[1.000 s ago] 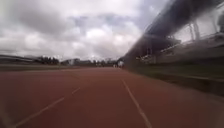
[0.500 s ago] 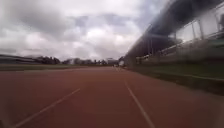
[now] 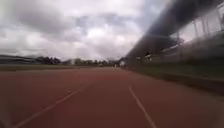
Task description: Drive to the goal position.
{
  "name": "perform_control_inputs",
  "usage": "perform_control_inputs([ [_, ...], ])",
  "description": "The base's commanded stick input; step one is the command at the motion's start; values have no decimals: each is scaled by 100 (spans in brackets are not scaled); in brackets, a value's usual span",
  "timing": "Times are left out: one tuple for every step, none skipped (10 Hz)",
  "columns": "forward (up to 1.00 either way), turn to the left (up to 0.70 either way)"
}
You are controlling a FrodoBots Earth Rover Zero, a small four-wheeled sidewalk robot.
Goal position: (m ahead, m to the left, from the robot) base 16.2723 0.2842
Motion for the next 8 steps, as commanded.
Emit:
perform_control_inputs([
  [70,1],
  [70,1],
  [70,-4],
  [70,-10],
  [70,-25],
  [70,-9],
  [70,1],
  [70,1],
])
